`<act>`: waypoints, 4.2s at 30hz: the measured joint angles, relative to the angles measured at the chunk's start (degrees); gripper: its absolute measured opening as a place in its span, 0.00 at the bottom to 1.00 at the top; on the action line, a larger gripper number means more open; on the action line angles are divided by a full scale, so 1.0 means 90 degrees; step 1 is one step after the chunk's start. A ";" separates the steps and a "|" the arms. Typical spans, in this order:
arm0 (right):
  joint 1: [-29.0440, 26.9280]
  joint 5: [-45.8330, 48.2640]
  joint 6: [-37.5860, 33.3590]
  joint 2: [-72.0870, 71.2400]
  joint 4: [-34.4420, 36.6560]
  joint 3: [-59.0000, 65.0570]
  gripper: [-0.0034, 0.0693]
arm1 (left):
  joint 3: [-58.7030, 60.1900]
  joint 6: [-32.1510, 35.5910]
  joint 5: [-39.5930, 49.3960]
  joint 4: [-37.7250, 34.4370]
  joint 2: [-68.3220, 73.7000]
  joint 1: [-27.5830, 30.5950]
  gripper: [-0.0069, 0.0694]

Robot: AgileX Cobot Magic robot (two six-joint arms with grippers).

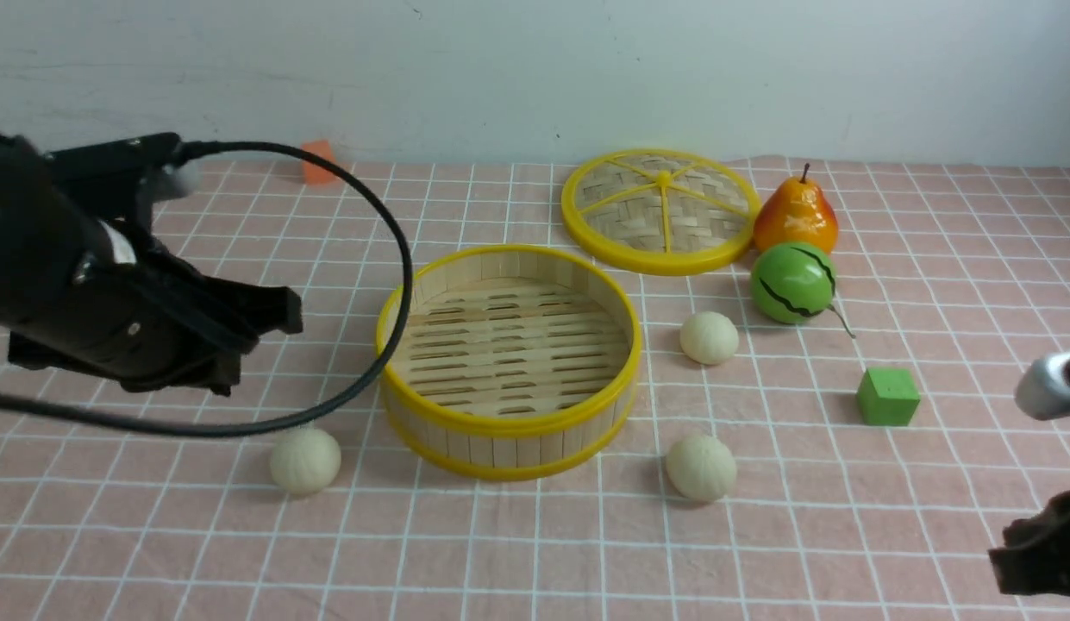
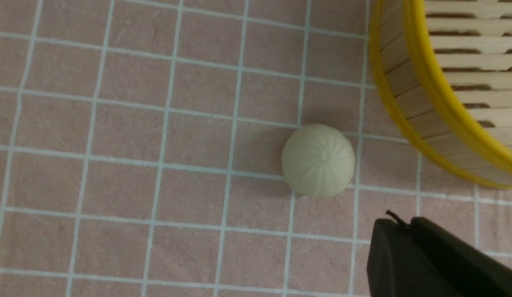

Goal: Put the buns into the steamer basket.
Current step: Use the left arm to grab a steamed stuffed bun, then use the left arm to put the steamed stuffed bun into the steamer, then use the right arm to grab a steamed stuffed bun, then use the right arm to put the steamed stuffed bun into the steamer, then use the right arm to grab a steamed stuffed bun

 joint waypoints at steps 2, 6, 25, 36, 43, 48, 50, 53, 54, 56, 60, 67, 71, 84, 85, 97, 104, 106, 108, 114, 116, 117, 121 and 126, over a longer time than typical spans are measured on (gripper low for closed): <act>0.0012 0.0017 -0.0113 0.0094 0.0170 0.0000 0.05 | -0.0123 0.0000 0.0073 0.0013 0.0334 0.0000 0.27; 0.0019 0.0016 -0.0468 0.0109 0.0475 -0.0010 0.06 | -0.0156 0.0000 0.0059 0.0020 0.0825 0.0000 0.51; 0.0019 -0.0142 -0.1764 0.0109 0.1959 -0.0010 0.08 | -0.0193 0.1210 -0.0909 0.0043 0.2451 0.0000 0.39; 0.0019 -0.0333 -0.1856 0.0109 0.1977 -0.0013 0.10 | -0.1752 0.1351 0.0141 -0.0083 0.1937 -0.0605 0.09; 0.0019 -0.0381 -0.1856 0.0109 0.1977 -0.0013 0.10 | -0.2809 0.1453 -0.0554 -0.0150 0.2810 -0.0885 0.09; 0.0019 -0.0375 -0.1856 0.0109 0.1977 -0.0018 0.11 | -0.2883 0.1453 -0.0707 -0.0137 0.3723 -0.0885 0.26; 0.0019 -0.0305 -0.1856 0.0109 0.1977 -0.0018 0.12 | -0.2883 0.1453 -0.0700 -0.0145 0.3884 -0.0885 0.41; 0.0019 -0.0036 -0.1856 0.0161 0.1977 -0.0116 0.15 | -0.2927 0.1453 -0.0676 -0.0150 0.3855 -0.0885 0.60; 0.0033 0.0101 -0.1856 0.0244 0.1994 -0.0257 0.18 | -0.3008 0.1444 -0.0627 -0.0150 0.3813 -0.0885 0.71; 0.0157 0.0189 -0.1856 0.0405 0.2051 -0.0483 0.23 | -0.3151 0.1353 -0.0478 -0.0128 0.3696 -0.0885 0.81; 0.0876 0.0216 -0.1856 0.1068 0.2100 -0.1167 0.40 | -0.3500 0.1108 -0.0076 0.0129 0.2945 -0.0890 0.85; 0.1570 0.0246 -0.1537 0.2822 0.1590 -0.2565 0.53 | -0.3408 0.0701 0.0716 0.0394 0.1116 -0.0890 0.64; 0.1575 0.0246 -0.1107 0.3951 0.0778 -0.3379 0.57 | -0.2350 0.0628 0.0637 0.0230 -0.0260 -0.0890 0.45; 0.1638 0.0452 -0.0705 0.5881 -0.0083 -0.4605 0.35 | 0.2367 0.0103 -0.0008 0.1767 -0.4746 -0.0890 0.07; 0.1638 0.0581 -0.0705 0.5875 -0.0153 -0.4688 0.29 | 0.2546 -0.0040 0.0002 0.1910 -0.4943 -0.0890 0.07; 0.2188 0.1728 -0.0833 0.5878 -0.0436 -0.7671 0.07 | 0.4194 -0.1236 -0.0565 0.2363 -0.5905 -0.0890 0.07; 0.2824 0.0940 -0.1019 0.7089 -0.0414 -0.8579 0.08 | 0.4192 -0.1264 -0.0962 0.2366 -0.5905 -0.0890 0.07; 0.2825 0.0867 -0.0896 0.7667 -0.0552 -0.8711 0.15 | 0.4192 -0.1262 -0.0962 0.2361 -0.5905 -0.0890 0.07; 0.2804 0.0909 -0.0850 0.7987 -0.0683 -0.8774 0.26 | 0.4192 -0.1262 -0.0962 0.2361 -0.5905 -0.0890 0.07; 0.2804 0.1365 -0.0596 0.7982 -0.0964 -0.9232 0.75 | 0.4192 -0.1262 -0.0958 0.2358 -0.5905 -0.0890 0.07; 0.2772 0.1602 -0.0358 0.7863 -0.1114 -0.9564 0.85 | 0.4192 -0.1262 -0.0951 0.2358 -0.5905 -0.0890 0.07; 0.2737 0.1692 -0.0271 0.7757 -0.1176 -0.9772 0.91 | 0.4192 -0.1262 -0.0951 0.2358 -0.5905 -0.0890 0.07; 0.2345 0.2072 0.0026 0.7316 -0.1397 -1.0410 0.97 | 0.4192 -0.1262 -0.0945 0.2354 -0.5905 -0.0890 0.07; 0.1414 0.3224 0.0815 0.7449 -0.1509 -1.0546 0.89 | 0.4192 -0.1262 -0.0945 0.2360 -0.5905 -0.0890 0.08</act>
